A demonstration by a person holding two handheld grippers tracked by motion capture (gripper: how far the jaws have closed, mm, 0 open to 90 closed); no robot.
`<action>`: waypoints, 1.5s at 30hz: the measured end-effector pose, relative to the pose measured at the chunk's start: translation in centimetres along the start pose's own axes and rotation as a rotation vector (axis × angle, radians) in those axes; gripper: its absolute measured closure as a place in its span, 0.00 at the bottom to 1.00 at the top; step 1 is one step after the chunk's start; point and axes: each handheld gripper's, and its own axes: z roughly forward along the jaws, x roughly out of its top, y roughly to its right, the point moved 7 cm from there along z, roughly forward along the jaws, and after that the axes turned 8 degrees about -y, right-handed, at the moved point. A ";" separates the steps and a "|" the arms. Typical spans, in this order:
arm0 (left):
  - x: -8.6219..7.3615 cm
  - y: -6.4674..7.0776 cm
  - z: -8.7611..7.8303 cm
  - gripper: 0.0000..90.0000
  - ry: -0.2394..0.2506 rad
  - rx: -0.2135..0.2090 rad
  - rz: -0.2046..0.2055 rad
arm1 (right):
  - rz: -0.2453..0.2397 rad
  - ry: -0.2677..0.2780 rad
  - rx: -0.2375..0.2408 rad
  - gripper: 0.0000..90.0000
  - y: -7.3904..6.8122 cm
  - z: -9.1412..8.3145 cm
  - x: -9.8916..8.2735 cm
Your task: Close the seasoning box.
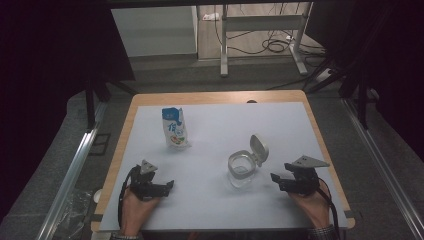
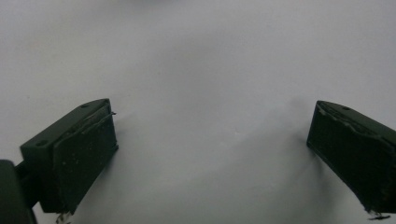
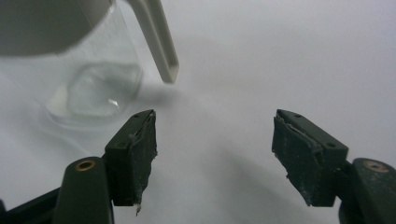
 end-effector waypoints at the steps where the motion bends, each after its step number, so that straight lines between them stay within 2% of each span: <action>1: 0.0 0.0 0.0 0.03 0.001 -0.001 0.004 | -0.002 -0.009 -0.001 0.33 0.0 0.1 -0.2; 7: 0.1 -0.2 -0.4 0.06 0.021 -0.028 0.013 | 0.008 -0.032 0.002 0.31 0.3 0.5 -1.0; 12: 0.7 -0.4 -1.2 0.08 0.065 -0.063 0.035 | 0.012 -0.050 0.009 0.30 0.5 0.8 -1.4; 15: 0.9 -0.4 -1.4 0.08 0.076 -0.075 0.042 | -0.003 -0.064 -0.005 0.28 0.6 1.2 -1.7; 17: 1.3 -0.5 -1.6 0.09 0.095 -0.099 0.048 | -0.011 -0.057 -0.011 0.28 0.6 1.2 -1.8; 25: 2.7 -0.4 -1.9 0.10 0.142 -0.125 0.085 | -0.051 -0.069 -0.059 0.25 0.3 1.4 -1.9; 35: 4.2 -1.2 -2.3 0.10 0.178 -0.150 0.096 | -0.049 -0.070 -0.057 0.24 0.3 1.5 -2.0; 41: 5.4 -1.8 -2.8 0.10 0.230 -0.182 0.086 | -0.049 -0.069 -0.056 0.24 0.3 1.5 -2.0; 45: 6.1 -2.1 -2.9 0.09 0.244 -0.194 0.109 | -0.048 -0.069 -0.056 0.24 0.3 1.5 -2.0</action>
